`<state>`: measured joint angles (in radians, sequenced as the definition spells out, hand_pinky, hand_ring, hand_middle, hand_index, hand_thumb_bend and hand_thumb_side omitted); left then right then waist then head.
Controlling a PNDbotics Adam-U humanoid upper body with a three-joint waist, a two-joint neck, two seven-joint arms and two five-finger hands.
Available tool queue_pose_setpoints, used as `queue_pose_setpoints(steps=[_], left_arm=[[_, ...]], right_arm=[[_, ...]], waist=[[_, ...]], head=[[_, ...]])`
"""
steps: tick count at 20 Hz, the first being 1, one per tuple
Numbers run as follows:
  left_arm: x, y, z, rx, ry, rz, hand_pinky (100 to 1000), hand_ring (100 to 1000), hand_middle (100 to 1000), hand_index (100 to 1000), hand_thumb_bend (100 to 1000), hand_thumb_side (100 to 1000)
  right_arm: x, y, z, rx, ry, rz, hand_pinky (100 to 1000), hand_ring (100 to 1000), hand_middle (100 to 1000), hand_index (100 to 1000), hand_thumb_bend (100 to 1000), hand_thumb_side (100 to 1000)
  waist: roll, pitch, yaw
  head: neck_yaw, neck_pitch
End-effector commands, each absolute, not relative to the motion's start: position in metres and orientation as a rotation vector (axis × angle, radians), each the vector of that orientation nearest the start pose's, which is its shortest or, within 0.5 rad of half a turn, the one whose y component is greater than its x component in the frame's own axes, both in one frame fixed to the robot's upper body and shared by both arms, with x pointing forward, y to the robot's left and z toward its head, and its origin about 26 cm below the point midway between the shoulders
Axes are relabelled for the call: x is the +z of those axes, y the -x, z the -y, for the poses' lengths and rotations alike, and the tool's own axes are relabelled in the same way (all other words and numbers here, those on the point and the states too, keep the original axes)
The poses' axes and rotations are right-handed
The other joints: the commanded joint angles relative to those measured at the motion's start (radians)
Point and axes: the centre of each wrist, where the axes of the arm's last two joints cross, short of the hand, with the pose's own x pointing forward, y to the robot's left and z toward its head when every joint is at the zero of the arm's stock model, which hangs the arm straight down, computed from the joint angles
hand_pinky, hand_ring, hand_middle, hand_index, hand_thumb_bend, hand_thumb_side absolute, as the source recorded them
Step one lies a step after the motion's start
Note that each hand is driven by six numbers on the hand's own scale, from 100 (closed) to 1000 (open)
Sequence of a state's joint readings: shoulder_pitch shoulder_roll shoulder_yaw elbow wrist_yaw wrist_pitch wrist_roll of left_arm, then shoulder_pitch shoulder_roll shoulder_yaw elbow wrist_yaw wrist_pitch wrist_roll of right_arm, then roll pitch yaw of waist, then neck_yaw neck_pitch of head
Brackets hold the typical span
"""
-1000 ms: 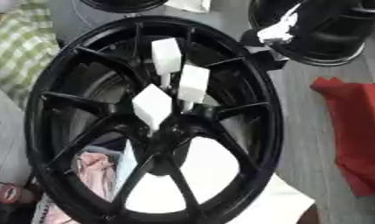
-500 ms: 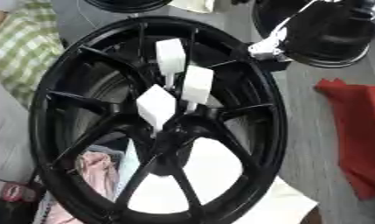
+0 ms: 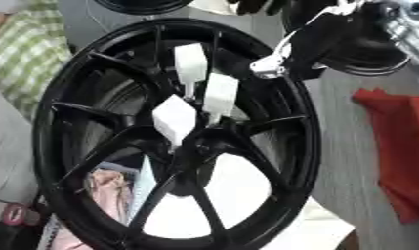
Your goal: Pull the pin out of the wheel hub.
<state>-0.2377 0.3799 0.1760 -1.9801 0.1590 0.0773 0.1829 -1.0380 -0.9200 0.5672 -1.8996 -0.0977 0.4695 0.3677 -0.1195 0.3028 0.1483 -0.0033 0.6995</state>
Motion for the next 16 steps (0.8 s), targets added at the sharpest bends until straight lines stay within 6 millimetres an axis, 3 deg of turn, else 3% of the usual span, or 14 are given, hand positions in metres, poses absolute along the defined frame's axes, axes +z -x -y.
queue_pose_setpoints(steps=[1, 16], left_arm=[[0.208, -0.288, -0.319, -0.009, -0.318, 2.199, 695, 559, 534, 748, 100, 813], [0.207, -0.288, -0.319, -0.01, -0.318, 2.197, 696, 559, 535, 748, 100, 814]], right_arm=[[0.36, -0.302, 0.182, 1.513, 0.431, 1.73, 841, 851, 752, 845, 559, 238], [0.354, -0.299, 0.17, 1.54, 0.406, 1.666, 840, 854, 756, 848, 599, 265]], waist=[[0.01, -0.017, -0.003], [0.013, -0.011, -0.014]], head=[[0.002, -0.009], [0.008, 0.004]])
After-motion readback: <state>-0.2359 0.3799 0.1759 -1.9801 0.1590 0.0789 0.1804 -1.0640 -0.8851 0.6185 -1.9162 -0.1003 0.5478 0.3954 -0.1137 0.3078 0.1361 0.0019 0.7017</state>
